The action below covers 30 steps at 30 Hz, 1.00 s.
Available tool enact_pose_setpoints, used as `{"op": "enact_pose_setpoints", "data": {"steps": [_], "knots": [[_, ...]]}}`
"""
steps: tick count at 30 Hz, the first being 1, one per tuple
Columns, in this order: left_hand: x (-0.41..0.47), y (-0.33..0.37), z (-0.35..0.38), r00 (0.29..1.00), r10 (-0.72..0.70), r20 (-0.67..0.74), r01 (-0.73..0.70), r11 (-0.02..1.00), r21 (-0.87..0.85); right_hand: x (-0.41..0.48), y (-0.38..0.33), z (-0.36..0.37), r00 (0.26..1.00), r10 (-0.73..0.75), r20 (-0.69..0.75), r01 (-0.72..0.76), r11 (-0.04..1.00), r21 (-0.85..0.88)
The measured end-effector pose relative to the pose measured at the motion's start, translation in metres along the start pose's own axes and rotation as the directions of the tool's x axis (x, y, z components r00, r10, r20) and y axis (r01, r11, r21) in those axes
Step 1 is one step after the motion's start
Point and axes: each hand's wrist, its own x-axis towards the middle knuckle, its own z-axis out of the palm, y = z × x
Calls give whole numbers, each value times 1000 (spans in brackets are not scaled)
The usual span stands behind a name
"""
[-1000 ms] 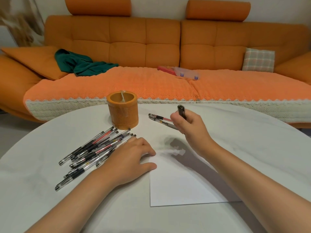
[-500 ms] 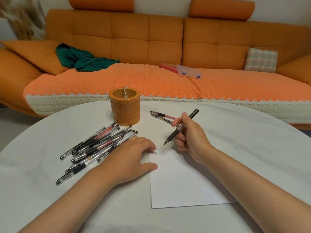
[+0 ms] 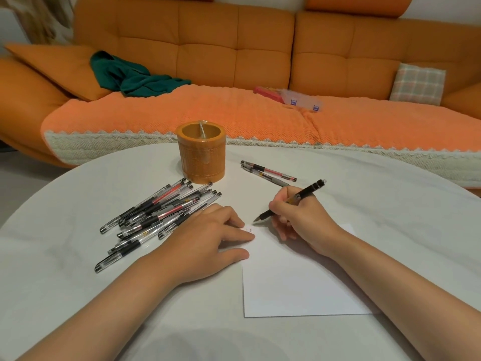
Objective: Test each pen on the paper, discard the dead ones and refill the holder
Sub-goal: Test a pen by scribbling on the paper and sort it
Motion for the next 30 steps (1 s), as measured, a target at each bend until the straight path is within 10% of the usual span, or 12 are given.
{"op": "enact_pose_setpoints", "data": {"steps": [30], "knots": [[-11, 9, 7, 998, -12, 64, 7, 996, 85, 0, 5, 11, 980, -151, 128, 186, 923, -337]]}}
